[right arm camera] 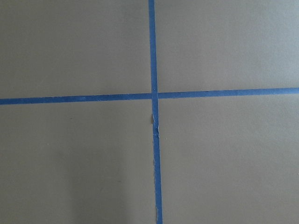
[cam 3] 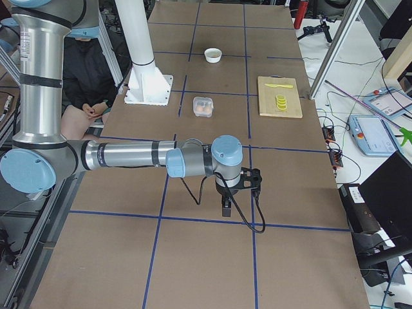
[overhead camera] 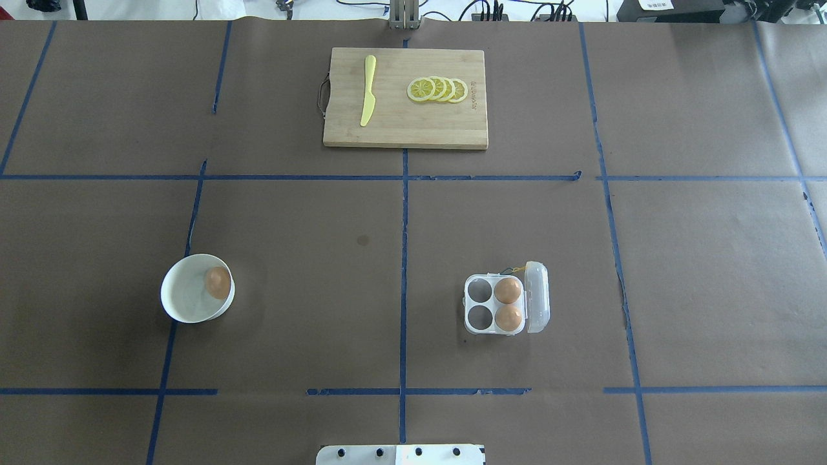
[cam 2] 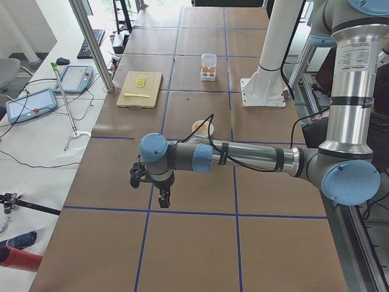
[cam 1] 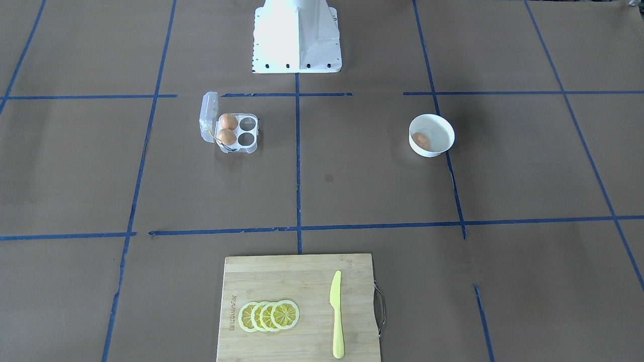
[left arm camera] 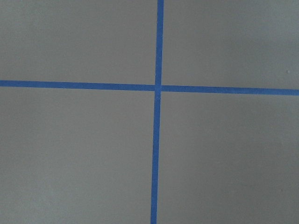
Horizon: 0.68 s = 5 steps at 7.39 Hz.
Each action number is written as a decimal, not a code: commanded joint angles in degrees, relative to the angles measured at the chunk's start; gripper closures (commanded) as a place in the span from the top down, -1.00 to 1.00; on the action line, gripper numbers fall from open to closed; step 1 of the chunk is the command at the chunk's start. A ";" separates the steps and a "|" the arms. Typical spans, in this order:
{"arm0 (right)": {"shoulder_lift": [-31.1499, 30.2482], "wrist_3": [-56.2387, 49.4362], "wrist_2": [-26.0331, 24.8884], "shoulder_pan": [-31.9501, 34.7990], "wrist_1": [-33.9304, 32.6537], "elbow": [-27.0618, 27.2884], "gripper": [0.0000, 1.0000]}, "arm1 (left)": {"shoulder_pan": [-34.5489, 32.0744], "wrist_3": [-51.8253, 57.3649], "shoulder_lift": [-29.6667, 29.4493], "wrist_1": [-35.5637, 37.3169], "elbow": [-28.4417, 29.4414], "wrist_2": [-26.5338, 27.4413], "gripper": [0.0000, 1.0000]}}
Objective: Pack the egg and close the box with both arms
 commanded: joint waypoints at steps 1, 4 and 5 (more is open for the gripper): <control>0.00 0.00 0.09 0.00 0.18 0.06 1.00 | 0.00 0.09 -0.09 0.00 -0.35 -0.03 1.00; 0.09 0.00 0.18 0.00 0.27 0.23 1.00 | 0.00 -0.18 -3.23 -1.93 -7.37 0.15 1.00; 0.09 0.00 0.61 0.00 0.18 0.41 1.00 | 0.09 -0.26 -7.26 -2.11 -6.69 -0.03 1.00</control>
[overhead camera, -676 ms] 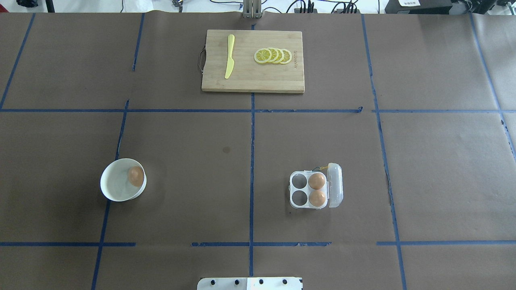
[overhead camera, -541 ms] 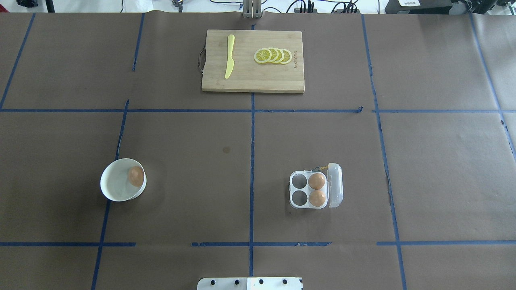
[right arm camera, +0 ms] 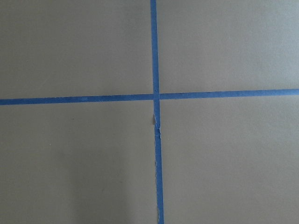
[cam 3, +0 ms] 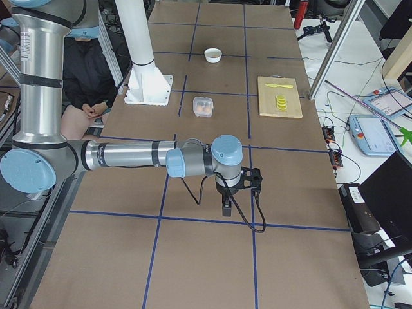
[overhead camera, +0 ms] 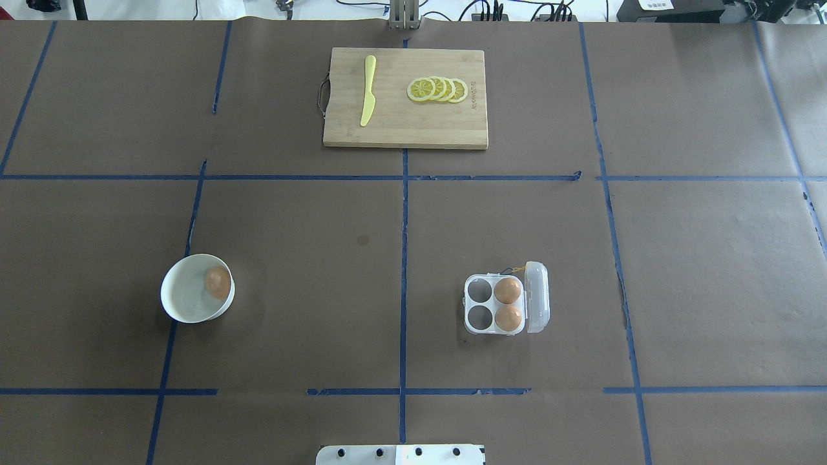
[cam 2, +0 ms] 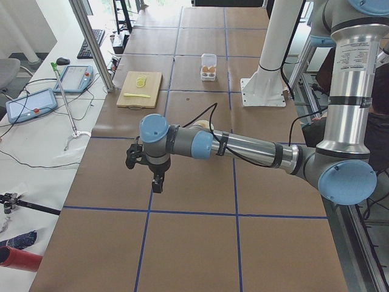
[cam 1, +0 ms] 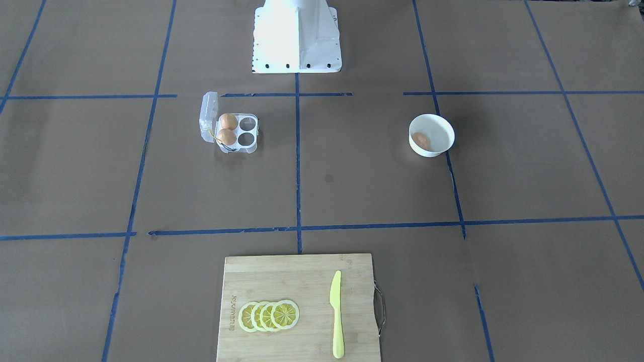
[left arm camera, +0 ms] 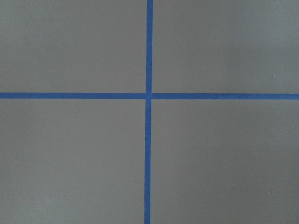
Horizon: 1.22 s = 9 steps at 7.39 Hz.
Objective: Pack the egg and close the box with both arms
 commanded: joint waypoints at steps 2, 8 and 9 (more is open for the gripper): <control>0.10 0.00 1.95 0.00 0.02 0.03 1.00 | 1.11 -0.13 -8.20 -6.76 1.45 -0.58 1.00; 1.42 0.26 4.24 0.00 0.11 0.03 1.00 | 15.93 -27.31 -7.95 -7.32 -9.67 1.88 1.00; 1.42 0.35 4.16 0.00 0.29 -0.15 1.00 | 17.53 -28.77 -4.98 -7.32 -13.45 1.88 1.00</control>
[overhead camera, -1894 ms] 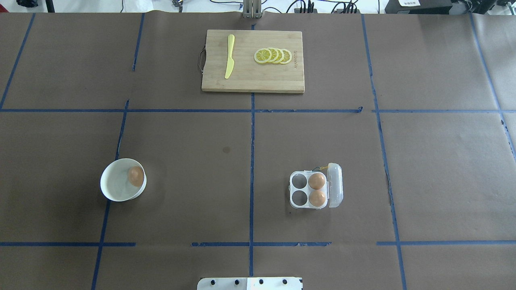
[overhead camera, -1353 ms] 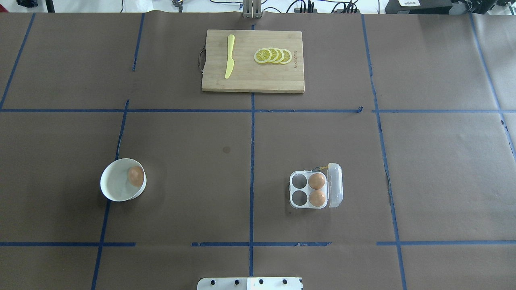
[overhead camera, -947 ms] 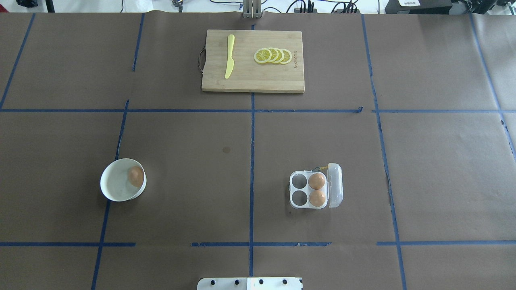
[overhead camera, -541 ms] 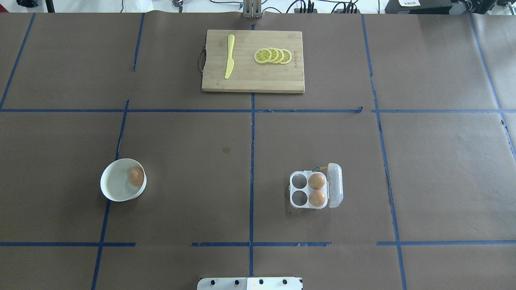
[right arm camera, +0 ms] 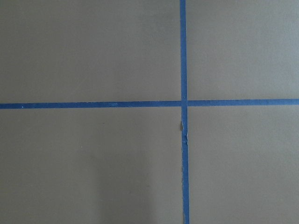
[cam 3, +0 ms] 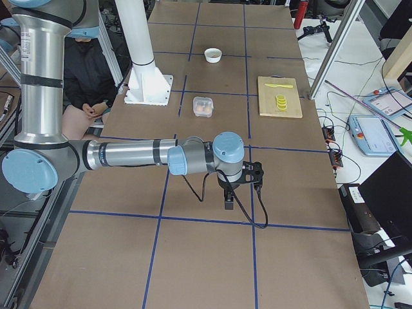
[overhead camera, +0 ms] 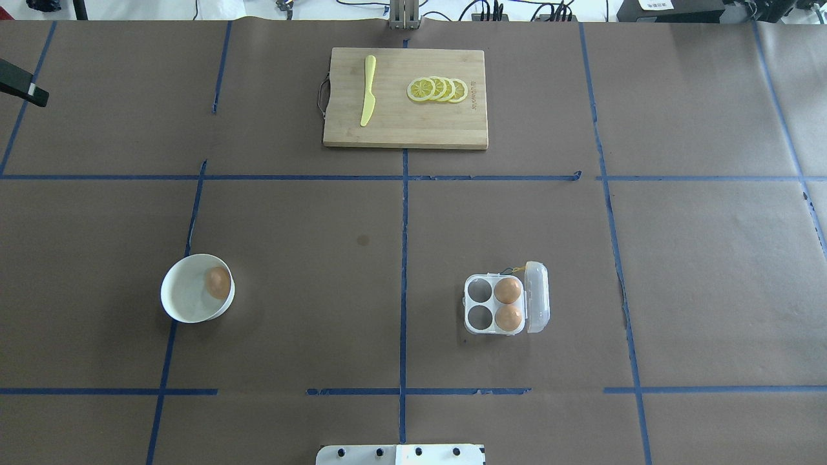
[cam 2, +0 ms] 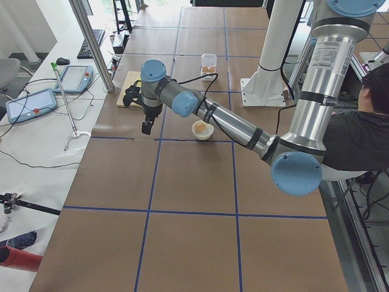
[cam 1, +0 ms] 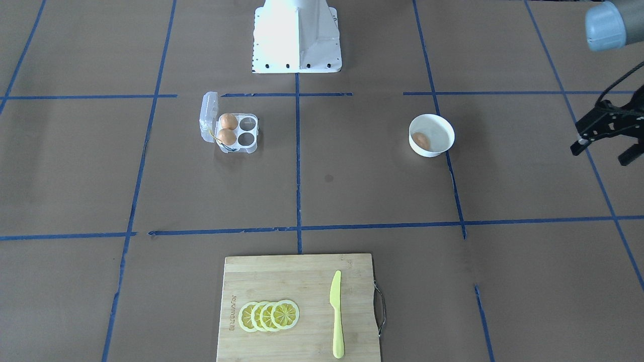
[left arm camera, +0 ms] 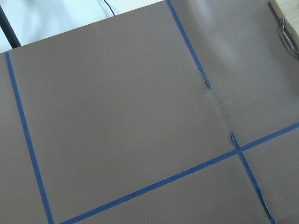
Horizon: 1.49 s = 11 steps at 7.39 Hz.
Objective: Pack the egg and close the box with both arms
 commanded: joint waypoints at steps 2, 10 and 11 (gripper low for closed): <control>-0.46 0.06 0.02 -0.09 0.45 -0.35 1.00 | 15.22 -24.88 3.67 -0.07 -8.24 8.46 1.00; 0.50 3.75 0.37 -0.18 1.69 -0.18 1.00 | 38.76 -57.25 5.43 -11.14 -2.02 27.95 0.84; 0.50 3.75 0.45 -0.18 1.60 -0.01 1.00 | 38.94 -57.17 5.43 -11.06 -2.01 27.95 0.80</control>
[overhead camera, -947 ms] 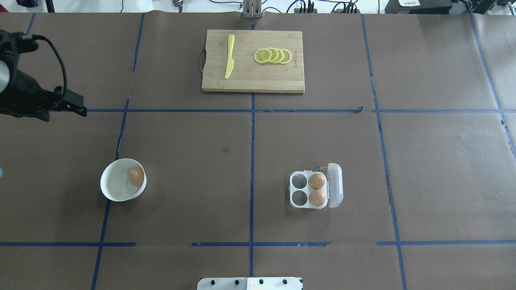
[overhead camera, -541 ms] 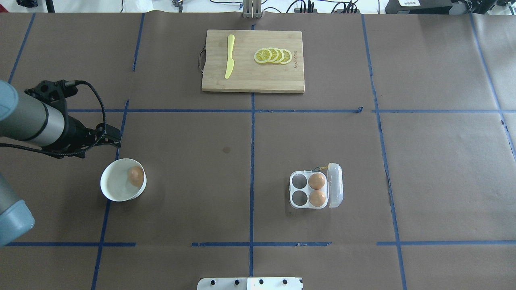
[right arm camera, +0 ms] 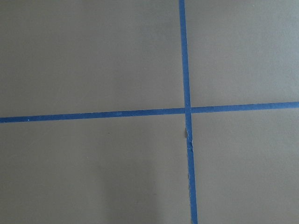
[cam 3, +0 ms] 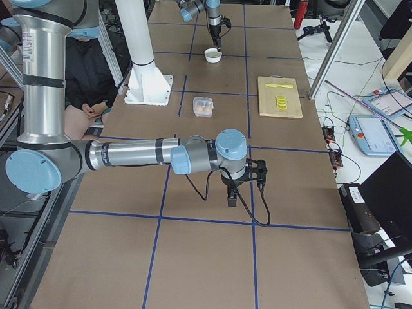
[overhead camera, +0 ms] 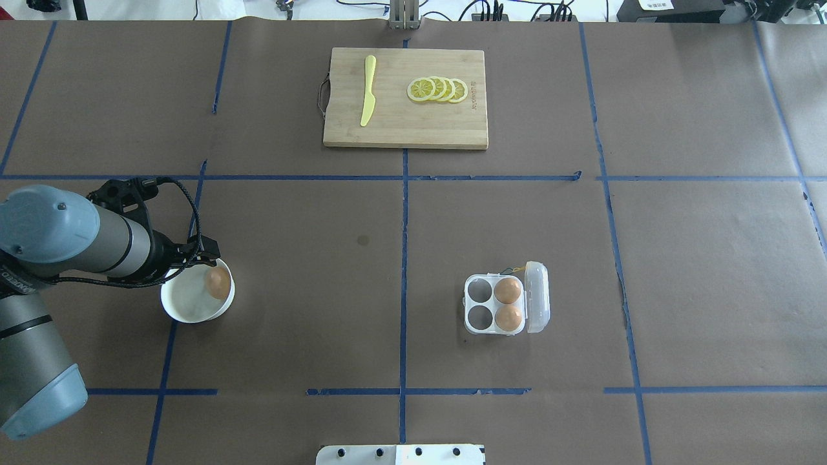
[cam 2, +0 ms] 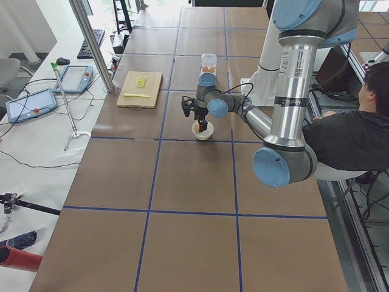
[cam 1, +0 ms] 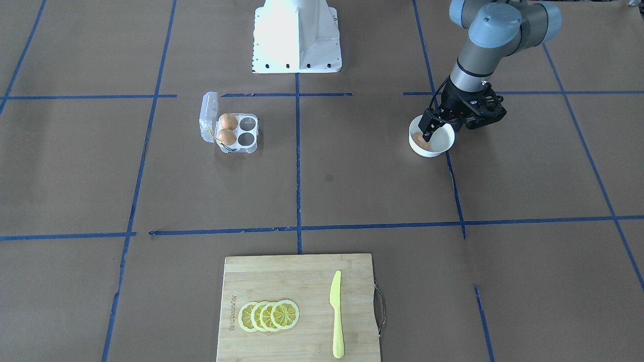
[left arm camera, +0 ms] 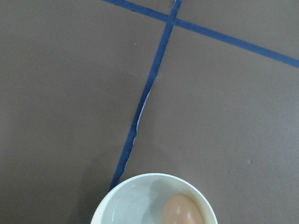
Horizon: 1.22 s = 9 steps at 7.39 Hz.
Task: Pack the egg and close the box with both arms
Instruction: 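Reach the left gripper down into the white bowl toward the brown egg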
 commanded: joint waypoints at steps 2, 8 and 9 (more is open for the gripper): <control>0.03 0.04 2.55 -0.01 0.01 0.04 1.00 | 1.58 -0.09 0.01 -0.72 0.76 0.30 0.75; 0.12 0.04 2.74 -0.01 -0.07 0.13 1.00 | 2.91 0.00 0.01 -0.72 1.38 0.21 0.61; 0.20 0.04 2.74 -0.01 -0.16 0.13 1.00 | 2.99 0.00 0.01 -0.72 1.55 0.21 0.61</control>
